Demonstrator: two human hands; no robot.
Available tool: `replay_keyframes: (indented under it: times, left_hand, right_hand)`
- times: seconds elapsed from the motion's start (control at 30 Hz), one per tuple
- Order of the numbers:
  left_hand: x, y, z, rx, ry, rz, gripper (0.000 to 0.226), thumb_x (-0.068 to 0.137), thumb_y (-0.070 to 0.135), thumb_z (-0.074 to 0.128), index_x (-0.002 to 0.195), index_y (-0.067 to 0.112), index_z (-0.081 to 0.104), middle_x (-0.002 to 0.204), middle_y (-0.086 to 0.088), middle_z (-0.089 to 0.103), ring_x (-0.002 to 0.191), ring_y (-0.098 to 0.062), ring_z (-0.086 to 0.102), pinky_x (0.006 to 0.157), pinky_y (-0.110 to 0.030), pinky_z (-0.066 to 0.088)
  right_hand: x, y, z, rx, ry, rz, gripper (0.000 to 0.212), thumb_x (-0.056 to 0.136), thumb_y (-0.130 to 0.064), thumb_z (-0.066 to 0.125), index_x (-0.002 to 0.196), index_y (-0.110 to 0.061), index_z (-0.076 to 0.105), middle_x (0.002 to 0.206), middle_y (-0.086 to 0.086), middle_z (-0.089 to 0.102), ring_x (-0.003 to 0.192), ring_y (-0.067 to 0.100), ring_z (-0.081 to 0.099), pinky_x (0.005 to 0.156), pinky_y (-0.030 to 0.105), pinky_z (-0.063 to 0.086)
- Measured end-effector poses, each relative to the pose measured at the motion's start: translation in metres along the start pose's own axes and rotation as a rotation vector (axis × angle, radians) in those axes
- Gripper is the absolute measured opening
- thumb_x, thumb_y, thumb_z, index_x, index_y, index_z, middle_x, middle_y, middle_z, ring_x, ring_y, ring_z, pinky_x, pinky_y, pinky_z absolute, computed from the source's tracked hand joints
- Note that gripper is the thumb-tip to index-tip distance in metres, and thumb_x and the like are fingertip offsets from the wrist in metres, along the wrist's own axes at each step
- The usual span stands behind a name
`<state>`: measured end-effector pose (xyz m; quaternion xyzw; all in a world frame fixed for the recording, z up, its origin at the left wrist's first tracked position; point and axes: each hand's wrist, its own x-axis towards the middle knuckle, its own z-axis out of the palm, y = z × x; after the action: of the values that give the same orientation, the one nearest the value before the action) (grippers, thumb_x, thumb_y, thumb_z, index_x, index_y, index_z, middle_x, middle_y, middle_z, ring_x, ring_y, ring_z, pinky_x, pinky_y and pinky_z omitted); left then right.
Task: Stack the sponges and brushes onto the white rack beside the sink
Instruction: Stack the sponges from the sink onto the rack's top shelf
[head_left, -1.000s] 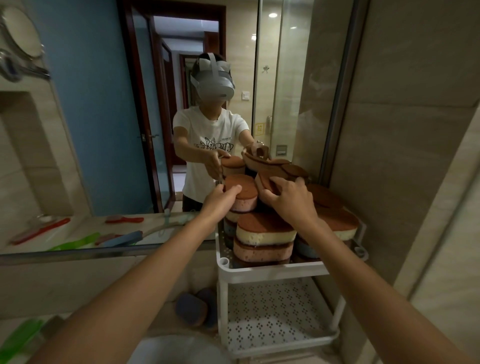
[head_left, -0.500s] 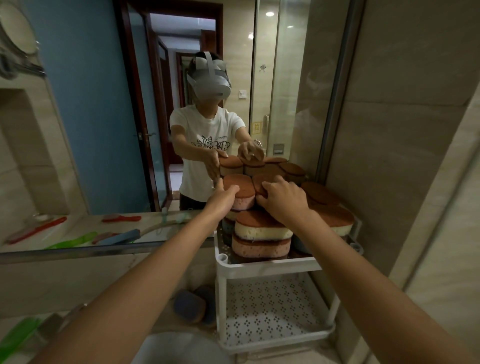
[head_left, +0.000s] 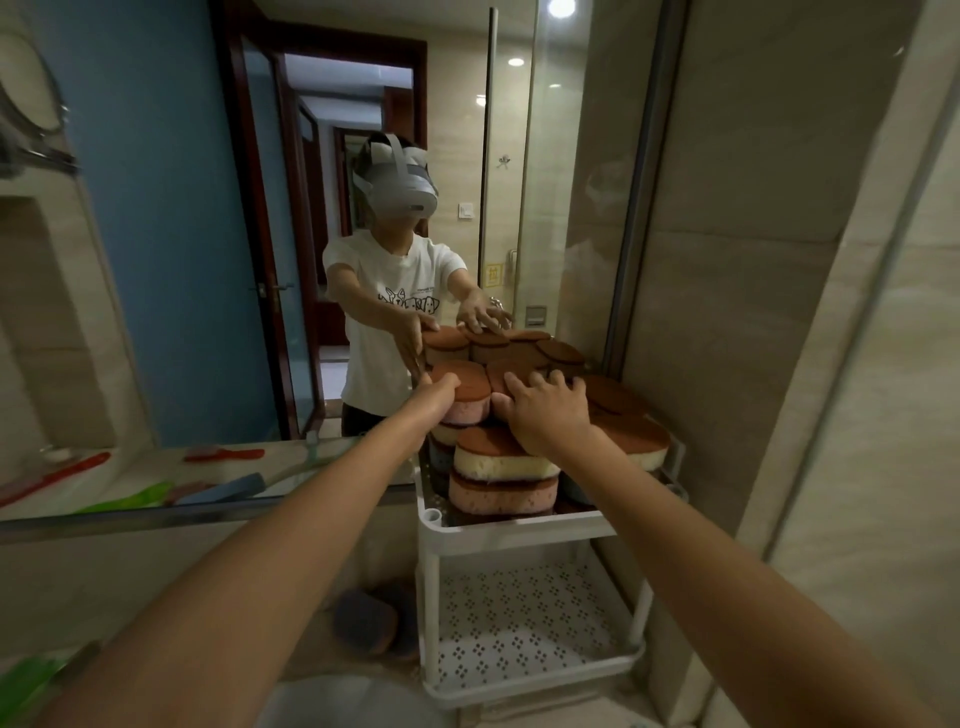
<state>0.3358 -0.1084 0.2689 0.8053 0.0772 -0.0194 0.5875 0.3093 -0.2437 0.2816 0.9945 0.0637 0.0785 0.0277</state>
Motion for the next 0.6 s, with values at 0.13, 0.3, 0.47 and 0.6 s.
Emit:
replay_keyframes:
  times: [0.13, 0.3, 0.47, 0.6]
  left_hand:
    - [-0.005, 0.005, -0.006, -0.054, 0.016, 0.026, 0.059, 0.098, 0.041, 0.031, 0.15, 0.018, 0.015, 0.154, -0.008, 0.028, 0.139, -0.026, 0.031, 0.11, -0.04, 0.028]
    - [-0.024, 0.01, -0.019, -0.078, 0.097, 0.074, 0.05, 0.101, 0.029, 0.029, 0.147, 0.012, 0.021, 0.152, -0.007, 0.029, 0.139, -0.025, 0.031, 0.11, -0.036, 0.03]
    - [-0.049, -0.014, -0.05, -0.065, 0.304, 0.141, 0.022, 0.099, 0.019, 0.034, 0.108, 0.014, 0.054, 0.112, -0.008, 0.057, 0.108, -0.027, 0.052, 0.091, -0.038, 0.044]
    - [-0.066, -0.073, -0.075, -0.016, 0.457, 0.143, 0.027, 0.096, 0.012, 0.038, 0.113, 0.009, 0.058, 0.118, -0.015, 0.061, 0.102, -0.03, 0.057, 0.074, -0.031, 0.044]
  right_hand:
    - [-0.004, -0.001, -0.003, 0.104, 0.099, 0.011, 0.047, 0.1, -0.039, 0.022, 0.141, -0.017, 0.032, 0.146, 0.014, 0.037, 0.137, 0.035, 0.027, 0.114, 0.052, 0.017]
    - [-0.022, -0.023, 0.0, 0.289, 0.381, -0.116, 0.035, 0.094, -0.011, 0.037, 0.127, -0.006, 0.046, 0.128, 0.015, 0.049, 0.119, 0.034, 0.046, 0.097, 0.041, 0.041]
    - [-0.059, -0.066, 0.02, 0.691, 0.522, -0.274, 0.042, 0.087, 0.0, 0.045, 0.129, -0.003, 0.043, 0.127, 0.014, 0.045, 0.11, 0.031, 0.05, 0.083, 0.038, 0.045]
    - [-0.087, -0.111, 0.067, 0.914, 0.451, -0.357, 0.045, 0.082, 0.004, 0.042, 0.127, 0.003, 0.045, 0.122, 0.021, 0.05, 0.104, 0.037, 0.055, 0.084, 0.045, 0.049]
